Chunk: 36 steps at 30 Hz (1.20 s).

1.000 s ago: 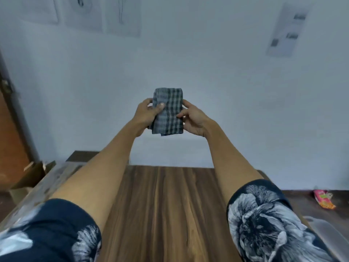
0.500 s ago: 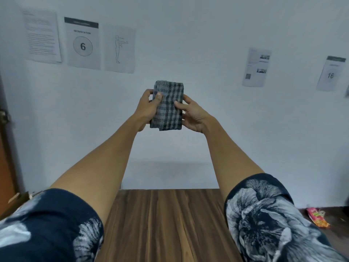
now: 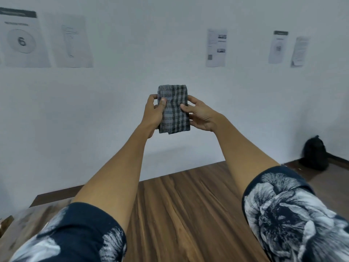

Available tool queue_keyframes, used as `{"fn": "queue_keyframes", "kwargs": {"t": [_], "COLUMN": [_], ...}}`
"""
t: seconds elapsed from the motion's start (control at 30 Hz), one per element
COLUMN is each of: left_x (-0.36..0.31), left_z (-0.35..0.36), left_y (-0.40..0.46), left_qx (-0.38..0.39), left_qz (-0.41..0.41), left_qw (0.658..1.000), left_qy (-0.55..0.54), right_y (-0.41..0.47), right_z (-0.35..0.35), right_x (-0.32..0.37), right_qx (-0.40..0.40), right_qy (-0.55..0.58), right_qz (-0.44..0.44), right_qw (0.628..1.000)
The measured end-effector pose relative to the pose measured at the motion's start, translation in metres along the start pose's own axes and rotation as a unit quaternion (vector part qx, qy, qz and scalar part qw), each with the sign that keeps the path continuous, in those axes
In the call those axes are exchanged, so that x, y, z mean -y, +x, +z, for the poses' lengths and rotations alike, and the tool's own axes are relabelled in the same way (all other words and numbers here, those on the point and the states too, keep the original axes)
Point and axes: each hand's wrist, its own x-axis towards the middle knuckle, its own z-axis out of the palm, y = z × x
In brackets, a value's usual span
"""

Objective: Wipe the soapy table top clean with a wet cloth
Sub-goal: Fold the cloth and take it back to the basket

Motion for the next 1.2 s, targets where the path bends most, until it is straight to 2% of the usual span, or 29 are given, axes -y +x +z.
{"fn": "queue_keyframes", "kwargs": {"t": [0.27,0.63,0.9,1.2], "left_x": [0.012,0.027,0.055,0.141], "left_z": [0.125,0.356,0.494,0.597], "left_y": [-0.014,-0.061,-0.091,-0.085], "left_qx": [0.104,0.226,0.251,0.256], "left_qz": [-0.021,-0.060,-0.081,-0.156], "left_qw": [0.994,0.969,0.959,0.949], "left_qy": [-0.028,-0.077,-0.105,-0.100], "right_y": [-0.079,-0.227,-0.302,-0.310], "right_z": [-0.106,-0.289,-0.400,-0.513], "right_x": [0.005,0.026,0.017,-0.044], "right_qx": [-0.119,-0.268,-0.318,-0.338], "right_qy": [-0.002,-0.016,-0.013,0.034], "right_qz": [-0.002,0.018,0.050,0.103], "right_qw": [0.993,0.963,0.947,0.935]}}
